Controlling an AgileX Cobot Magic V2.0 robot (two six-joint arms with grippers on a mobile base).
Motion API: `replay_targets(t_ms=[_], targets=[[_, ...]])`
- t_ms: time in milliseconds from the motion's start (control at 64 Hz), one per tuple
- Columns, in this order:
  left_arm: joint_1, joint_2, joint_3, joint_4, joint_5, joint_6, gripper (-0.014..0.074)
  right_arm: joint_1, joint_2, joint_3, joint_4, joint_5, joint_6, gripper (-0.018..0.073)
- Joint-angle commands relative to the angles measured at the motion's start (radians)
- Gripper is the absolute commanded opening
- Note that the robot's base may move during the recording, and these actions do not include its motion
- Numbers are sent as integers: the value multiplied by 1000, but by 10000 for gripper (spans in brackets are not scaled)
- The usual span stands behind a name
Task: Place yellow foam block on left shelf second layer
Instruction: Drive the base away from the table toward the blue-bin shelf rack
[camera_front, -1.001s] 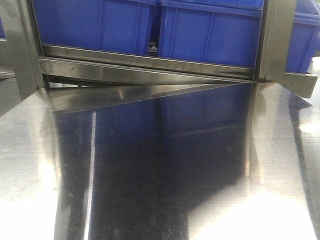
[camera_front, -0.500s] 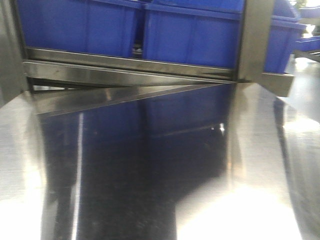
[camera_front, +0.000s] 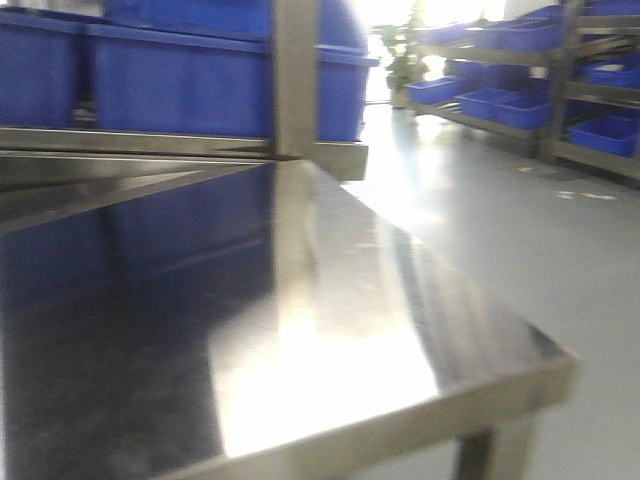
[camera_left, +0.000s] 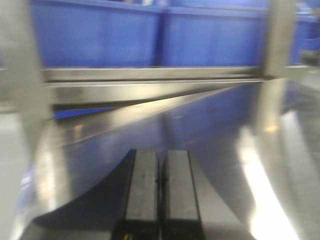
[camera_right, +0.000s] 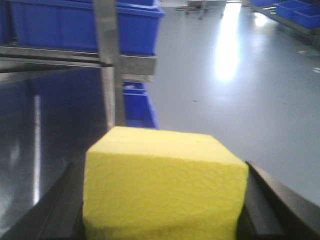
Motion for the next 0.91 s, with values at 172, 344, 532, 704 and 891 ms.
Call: replay_targets(t_ms=[172, 344, 532, 704, 891], targets=[[-4, -14, 26, 1, -87, -4, 136, -6, 15, -27, -16, -85, -8, 260], [-4, -14, 26, 1, -87, -4, 136, -6, 15, -27, -16, -85, -8, 260], [-4, -14, 26, 1, -87, -4, 136, -6, 15, -27, -16, -85, -8, 260], [-4, -14, 26, 1, -87, -4, 136, -6, 15, -27, -16, -85, -8, 260], [-4, -14, 26, 1, -87, -4, 136, -6, 15, -27, -16, -85, -8, 260]])
